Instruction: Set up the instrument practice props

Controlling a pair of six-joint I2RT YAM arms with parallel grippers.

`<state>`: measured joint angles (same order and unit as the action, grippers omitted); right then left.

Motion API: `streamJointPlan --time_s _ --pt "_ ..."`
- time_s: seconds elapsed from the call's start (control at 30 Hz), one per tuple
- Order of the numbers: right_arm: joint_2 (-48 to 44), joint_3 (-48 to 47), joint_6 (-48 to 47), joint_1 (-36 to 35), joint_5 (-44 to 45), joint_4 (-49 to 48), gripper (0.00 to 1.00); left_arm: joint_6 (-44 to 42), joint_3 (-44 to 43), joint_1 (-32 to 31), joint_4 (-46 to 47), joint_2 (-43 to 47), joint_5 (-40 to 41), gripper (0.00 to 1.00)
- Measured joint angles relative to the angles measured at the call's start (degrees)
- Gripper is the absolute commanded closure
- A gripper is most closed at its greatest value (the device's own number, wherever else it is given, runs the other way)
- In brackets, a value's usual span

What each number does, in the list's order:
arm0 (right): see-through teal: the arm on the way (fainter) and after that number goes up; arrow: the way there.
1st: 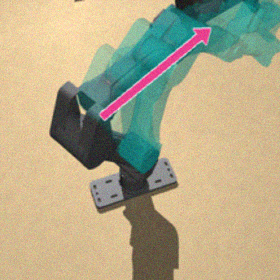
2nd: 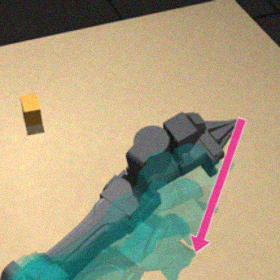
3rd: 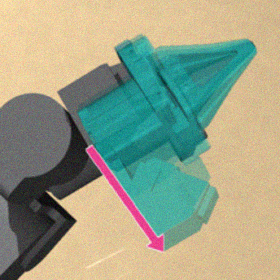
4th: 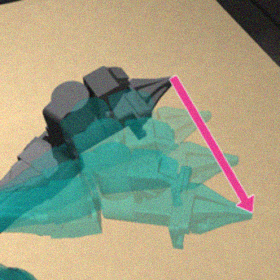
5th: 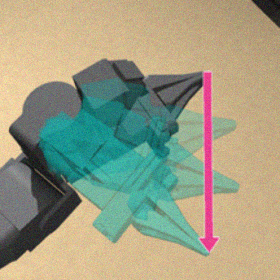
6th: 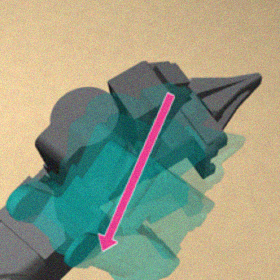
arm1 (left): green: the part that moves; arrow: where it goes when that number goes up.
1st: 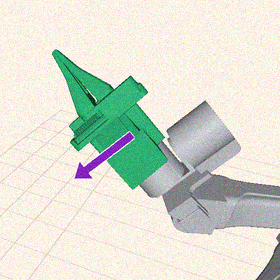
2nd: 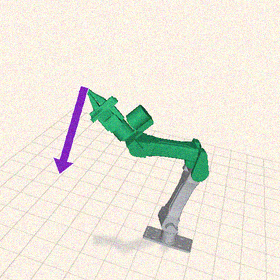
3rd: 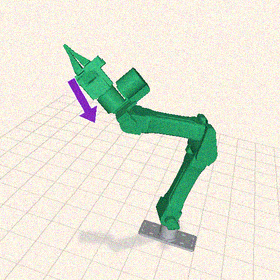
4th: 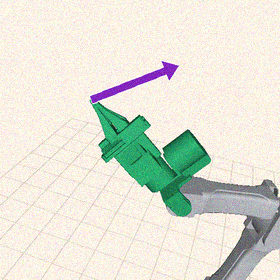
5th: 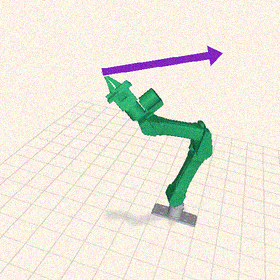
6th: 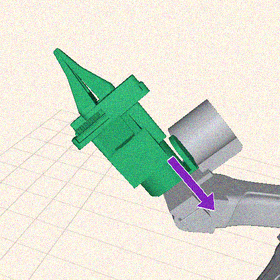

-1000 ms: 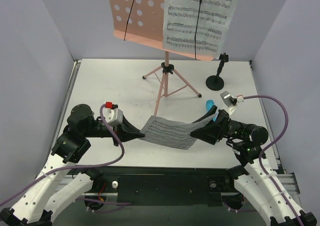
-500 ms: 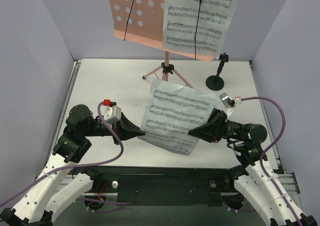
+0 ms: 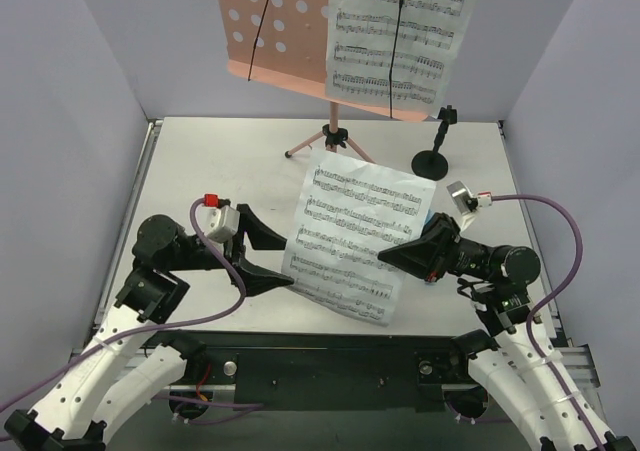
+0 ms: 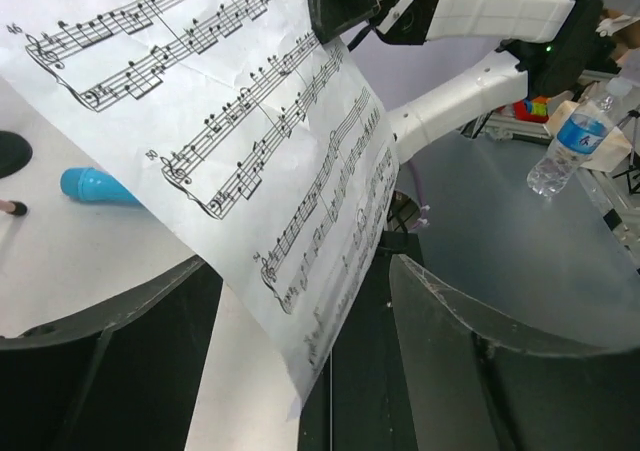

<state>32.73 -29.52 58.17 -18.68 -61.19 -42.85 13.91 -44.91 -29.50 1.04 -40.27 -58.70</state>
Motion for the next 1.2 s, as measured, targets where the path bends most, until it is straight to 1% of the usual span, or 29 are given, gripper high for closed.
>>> streamJointPlan --time_s 0.17,0.3,0.43,0.5,0.63,0.67,0.77,0.83,1.07,1.2 --pt "-1.09 -1.27 -1.03 -0.09 -1.51 0.72 1.00 9.99 3.98 -0.02 14.60 -0.31 0.04 0.20" --pt "-1.46 -2.16 -1.60 -0.48 -3.78 0.92 1.00 16.37 5.75 -0.85 24.57 -2.43 1.73 0.20" --pt "-1.84 -3.56 -3.74 -1.07 -5.57 3.41 1.00 20.46 7.06 -3.15 31.04 -4.48 4.20 0.21" --pt "-2.43 -4.33 -5.55 -1.68 -6.25 5.64 1.00 21.44 7.08 -4.70 32.92 -5.14 5.38 0.24" --pt "-3.78 -6.54 -10.51 -3.10 -7.08 12.44 1.00 22.12 7.08 -8.52 36.15 -5.90 8.22 0.33" --pt "-4.11 -7.04 -11.85 -3.26 -7.10 14.21 1.00 22.23 7.08 -9.46 36.94 -6.05 9.01 0.37" --pt "-5.20 -7.82 -15.04 -3.58 -7.04 18.51 1.00 22.62 7.08 -10.95 38.53 -6.34 10.29 0.45" --pt "-5.77 -8.07 -16.61 -3.72 -6.93 20.85 1.00 23.02 7.08 -11.41 39.52 -6.43 11.06 0.53" --pt "-6.29 -8.09 -19.30 -3.87 -6.05 25.09 1.00 23.45 7.06 -11.80 41.03 -6.36 12.28 0.67" --pt "-6.29 -8.09 -19.89 -3.89 -5.25 25.97 1.00 23.50 7.08 -11.82 41.35 -6.16 12.48 0.78"
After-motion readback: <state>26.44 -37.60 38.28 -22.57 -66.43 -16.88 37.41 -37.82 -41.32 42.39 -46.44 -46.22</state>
